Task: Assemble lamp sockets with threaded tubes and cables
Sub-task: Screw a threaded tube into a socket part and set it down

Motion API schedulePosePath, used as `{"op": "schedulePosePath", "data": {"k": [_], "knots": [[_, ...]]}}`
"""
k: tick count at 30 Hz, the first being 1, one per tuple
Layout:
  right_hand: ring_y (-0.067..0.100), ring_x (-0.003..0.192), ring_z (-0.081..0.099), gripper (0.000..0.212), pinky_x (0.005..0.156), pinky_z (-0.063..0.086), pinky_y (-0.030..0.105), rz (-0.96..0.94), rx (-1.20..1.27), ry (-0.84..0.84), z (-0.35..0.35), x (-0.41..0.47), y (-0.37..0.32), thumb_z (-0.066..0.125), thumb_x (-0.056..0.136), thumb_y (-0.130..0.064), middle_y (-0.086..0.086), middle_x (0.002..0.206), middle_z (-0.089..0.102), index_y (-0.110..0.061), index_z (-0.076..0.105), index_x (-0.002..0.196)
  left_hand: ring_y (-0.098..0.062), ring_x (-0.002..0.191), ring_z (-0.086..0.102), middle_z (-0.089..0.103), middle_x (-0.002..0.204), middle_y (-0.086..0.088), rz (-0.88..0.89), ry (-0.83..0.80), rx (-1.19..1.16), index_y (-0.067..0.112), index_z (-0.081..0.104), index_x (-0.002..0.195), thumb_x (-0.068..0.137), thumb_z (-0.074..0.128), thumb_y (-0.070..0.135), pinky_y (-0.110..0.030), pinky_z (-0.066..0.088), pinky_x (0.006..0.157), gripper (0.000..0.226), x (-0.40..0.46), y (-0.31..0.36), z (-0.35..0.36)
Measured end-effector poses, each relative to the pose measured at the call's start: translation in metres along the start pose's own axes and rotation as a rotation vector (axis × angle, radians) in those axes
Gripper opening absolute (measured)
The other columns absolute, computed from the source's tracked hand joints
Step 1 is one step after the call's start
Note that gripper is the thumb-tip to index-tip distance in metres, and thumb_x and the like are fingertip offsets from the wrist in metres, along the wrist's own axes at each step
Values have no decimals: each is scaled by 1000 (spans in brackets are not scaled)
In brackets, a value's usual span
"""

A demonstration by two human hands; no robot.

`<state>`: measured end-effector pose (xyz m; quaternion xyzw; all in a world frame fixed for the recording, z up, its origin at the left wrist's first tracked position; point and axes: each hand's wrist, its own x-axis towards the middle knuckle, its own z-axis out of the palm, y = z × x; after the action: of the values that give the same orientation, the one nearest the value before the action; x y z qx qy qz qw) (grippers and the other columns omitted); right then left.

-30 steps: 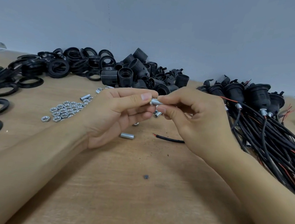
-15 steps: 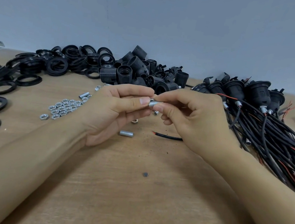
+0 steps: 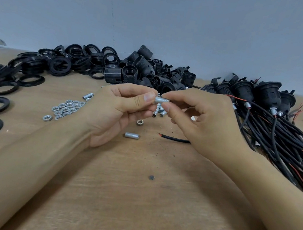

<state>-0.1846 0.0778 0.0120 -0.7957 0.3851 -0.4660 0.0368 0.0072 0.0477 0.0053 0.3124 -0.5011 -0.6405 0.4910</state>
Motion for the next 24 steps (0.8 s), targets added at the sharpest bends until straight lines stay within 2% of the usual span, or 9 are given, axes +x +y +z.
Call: {"op": "schedulePosePath", "data": {"k": [4, 6, 9, 10, 14, 18, 20, 22, 24], "knots": [[8, 67, 65, 14, 61, 53, 31, 51, 38, -25, 0, 0, -1, 64, 94, -20, -12, 70, 64, -10, 75, 90, -16, 90, 71, 76, 88, -8, 45, -46, 24, 9, 79, 84, 69, 72, 2, -25, 57, 84, 19, -1, 1, 1], [10, 66, 64, 16, 61, 52, 29, 72, 20, -27, 1, 0, 1, 63, 95, -20, -13, 69, 63, -10, 74, 90, -18, 92, 72, 76, 88, -6, 54, -53, -53, 12, 80, 84, 69, 68, -7, -30, 57, 88, 27, -1, 3, 1], [11, 68, 63, 17, 62, 52, 30, 102, -5, -31, 3, 0, 4, 62, 95, -20, -9, 70, 65, -10, 73, 91, -20, 87, 73, 75, 86, -5, 67, -48, -266, 11, 79, 88, 69, 57, -3, -33, 58, 82, 32, -2, 9, -4], [11, 69, 64, 17, 63, 53, 32, 120, 11, -33, 2, 0, 5, 61, 96, -21, -8, 71, 66, -10, 73, 92, -20, 87, 73, 75, 88, -7, 75, -38, -271, 9, 77, 92, 69, 56, 0, -32, 58, 80, 33, -2, 11, -5], [17, 69, 64, 17, 61, 54, 41, 157, 29, -37, 3, -1, 10, 59, 97, -22, -4, 71, 67, -13, 72, 94, -24, 111, 68, 74, 109, -13, 118, -10, 84, 7, 66, 117, 67, 56, 1, -36, 56, 92, 51, -4, 6, 0], [17, 66, 65, 17, 59, 55, 43, 214, 56, -17, 3, -1, 13, 59, 97, -23, -1, 69, 66, -14, 72, 93, -23, 108, 68, 76, 84, -6, 247, 0, 132, 7, 65, 115, 70, 48, 4, -31, 53, 87, 48, -6, 6, 0], [13, 67, 66, 16, 59, 56, 41, 221, 59, -18, 3, -1, 14, 59, 97, -23, -3, 70, 67, -14, 72, 93, -19, 107, 68, 76, 94, -7, 260, 2, 159, 8, 64, 118, 69, 49, 4, -27, 52, 85, 52, -5, 6, -1], [13, 67, 66, 15, 59, 56, 42, 225, 63, -19, 4, -1, 15, 59, 97, -22, -3, 71, 67, -15, 72, 94, -21, 114, 66, 75, 107, -10, 236, -29, 212, 9, 60, 126, 68, 50, 3, -31, 51, 92, 59, -6, 5, 1], [16, 66, 65, 16, 58, 55, 43, 219, 53, -18, 4, -1, 16, 59, 98, -21, -2, 70, 66, -14, 72, 93, -25, 111, 67, 76, 98, -10, 288, -28, 257, 8, 61, 123, 69, 50, 1, -35, 50, 96, 56, -7, 3, 2]]}}
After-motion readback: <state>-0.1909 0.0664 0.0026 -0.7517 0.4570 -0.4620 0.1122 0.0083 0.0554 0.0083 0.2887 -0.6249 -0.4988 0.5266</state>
